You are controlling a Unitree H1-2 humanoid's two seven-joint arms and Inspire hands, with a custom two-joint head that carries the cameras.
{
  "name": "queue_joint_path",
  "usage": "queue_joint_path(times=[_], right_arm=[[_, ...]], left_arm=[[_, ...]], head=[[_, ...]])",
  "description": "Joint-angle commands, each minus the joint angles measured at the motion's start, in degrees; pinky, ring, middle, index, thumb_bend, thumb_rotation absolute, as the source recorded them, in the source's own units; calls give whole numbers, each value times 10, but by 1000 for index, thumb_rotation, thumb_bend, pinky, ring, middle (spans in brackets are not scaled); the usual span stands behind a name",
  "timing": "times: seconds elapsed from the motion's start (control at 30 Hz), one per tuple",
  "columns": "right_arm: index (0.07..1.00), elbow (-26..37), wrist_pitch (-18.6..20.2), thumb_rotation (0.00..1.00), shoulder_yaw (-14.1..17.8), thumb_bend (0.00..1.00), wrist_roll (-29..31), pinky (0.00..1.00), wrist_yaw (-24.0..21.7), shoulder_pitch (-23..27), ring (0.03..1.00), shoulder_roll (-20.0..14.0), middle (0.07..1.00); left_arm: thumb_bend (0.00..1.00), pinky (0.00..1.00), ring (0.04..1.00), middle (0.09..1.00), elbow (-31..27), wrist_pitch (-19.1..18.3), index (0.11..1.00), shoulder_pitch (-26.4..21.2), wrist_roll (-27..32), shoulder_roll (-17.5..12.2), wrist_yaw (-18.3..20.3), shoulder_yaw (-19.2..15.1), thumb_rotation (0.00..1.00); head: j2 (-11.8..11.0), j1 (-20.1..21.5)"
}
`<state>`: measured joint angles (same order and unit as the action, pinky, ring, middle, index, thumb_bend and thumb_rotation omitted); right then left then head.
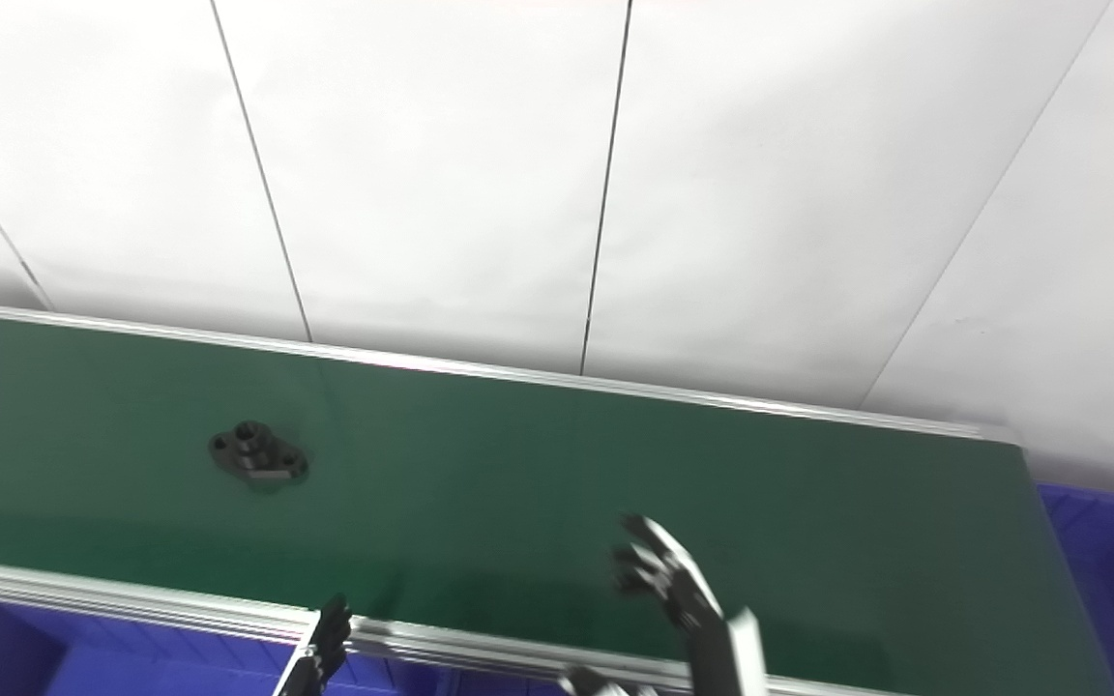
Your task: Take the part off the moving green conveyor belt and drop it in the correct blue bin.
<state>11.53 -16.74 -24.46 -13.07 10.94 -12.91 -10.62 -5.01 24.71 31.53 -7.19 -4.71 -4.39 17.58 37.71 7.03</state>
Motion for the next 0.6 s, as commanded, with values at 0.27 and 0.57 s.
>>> queue_joint_path(times=[0.27, 0.57], right_arm=[[869, 81, 260, 982, 37, 1000, -193, 640, -95, 128, 770, 70, 857], [893, 22, 294, 952, 34, 977, -243, 613, -119, 202, 764, 100, 860]], left_arm=[[992, 991, 992, 1000, -61, 3, 1000, 46, -11, 31, 11, 6, 988], [992, 982, 995, 1000, -61, -4, 1000, 48, -11, 51, 19, 5, 993]], head=[[9, -21], [2, -36]])
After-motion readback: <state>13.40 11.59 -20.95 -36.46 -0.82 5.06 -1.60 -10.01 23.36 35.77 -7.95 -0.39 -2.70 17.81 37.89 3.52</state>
